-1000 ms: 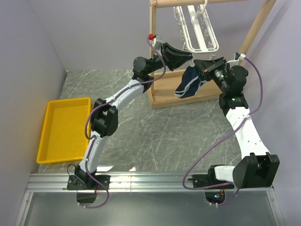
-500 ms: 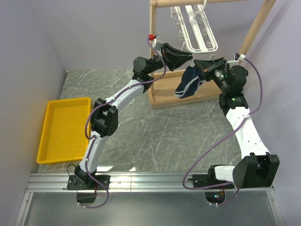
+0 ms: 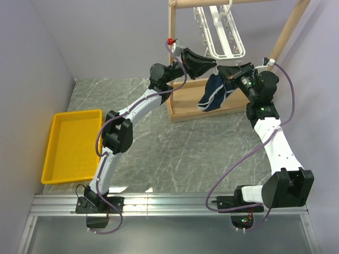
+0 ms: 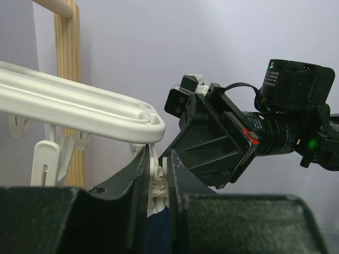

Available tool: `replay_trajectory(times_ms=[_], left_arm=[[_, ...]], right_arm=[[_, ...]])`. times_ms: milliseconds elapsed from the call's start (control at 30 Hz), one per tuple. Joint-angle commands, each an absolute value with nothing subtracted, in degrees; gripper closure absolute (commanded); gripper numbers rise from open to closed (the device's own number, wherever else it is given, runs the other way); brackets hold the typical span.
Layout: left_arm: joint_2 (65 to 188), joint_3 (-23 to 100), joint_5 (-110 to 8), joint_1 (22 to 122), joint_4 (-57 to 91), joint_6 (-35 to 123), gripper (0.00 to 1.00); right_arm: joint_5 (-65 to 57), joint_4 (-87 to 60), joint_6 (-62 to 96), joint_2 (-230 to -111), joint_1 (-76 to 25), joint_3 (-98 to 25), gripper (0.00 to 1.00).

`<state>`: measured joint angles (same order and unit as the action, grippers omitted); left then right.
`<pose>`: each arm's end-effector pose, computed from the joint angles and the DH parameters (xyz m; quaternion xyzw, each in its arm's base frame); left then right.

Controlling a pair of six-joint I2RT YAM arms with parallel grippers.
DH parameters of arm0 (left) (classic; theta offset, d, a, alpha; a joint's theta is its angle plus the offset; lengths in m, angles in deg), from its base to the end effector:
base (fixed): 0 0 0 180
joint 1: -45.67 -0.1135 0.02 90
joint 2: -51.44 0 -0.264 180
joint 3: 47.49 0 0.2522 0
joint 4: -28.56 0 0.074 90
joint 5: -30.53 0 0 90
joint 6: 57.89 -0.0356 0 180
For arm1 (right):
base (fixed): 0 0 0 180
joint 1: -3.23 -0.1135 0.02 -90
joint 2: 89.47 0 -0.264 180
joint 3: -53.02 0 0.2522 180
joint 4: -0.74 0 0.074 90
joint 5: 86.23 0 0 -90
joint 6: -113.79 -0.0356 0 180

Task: Clip the underwear to the hanger

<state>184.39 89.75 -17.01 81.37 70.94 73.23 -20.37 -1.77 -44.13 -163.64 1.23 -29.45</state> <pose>0.4084 -0.3231 0.3985 0.3199 0.3597 -0.6430 0.5958 0.3028 0.0251 0.4146 0.2265 0.6345 0.5306 0.5143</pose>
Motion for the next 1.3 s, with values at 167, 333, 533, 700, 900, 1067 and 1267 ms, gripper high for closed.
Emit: replay_trajectory(times_ms=[167,333,533,700,900,1067,1267], left_arm=[[183.89,90.72,-7.44,82.93,69.38,74.74,0.66],[183.46,90.29,-7.53,82.85,69.91,75.09,0.50],[181.52,87.21,-7.18,82.49,71.40,75.44,0.30],[178.63,84.49,-7.79,81.53,71.84,75.53,0.01],[173.45,77.81,-10.60,79.25,69.47,75.09,0.01],[166.33,67.54,-11.04,77.75,61.39,68.35,0.01],[155.26,55.93,-11.75,76.08,44.91,58.94,0.01]], right_arm=[[-22.60,1.48,-44.50,-163.56,0.95,-33.16,1.00],[-22.77,1.92,-44.41,-163.73,0.77,-33.69,1.00],[-22.51,2.36,-44.41,-164.17,0.86,-34.83,1.00],[-22.16,1.84,-44.24,-164.96,0.86,-35.89,1.00],[-21.72,-0.01,-42.66,-163.74,0.86,-33.88,1.00],[-21.89,-1.59,-40.82,-162.50,0.86,-31.68,0.92],[-22.24,-1.77,-38.53,-160.75,0.95,-27.28,0.53]])
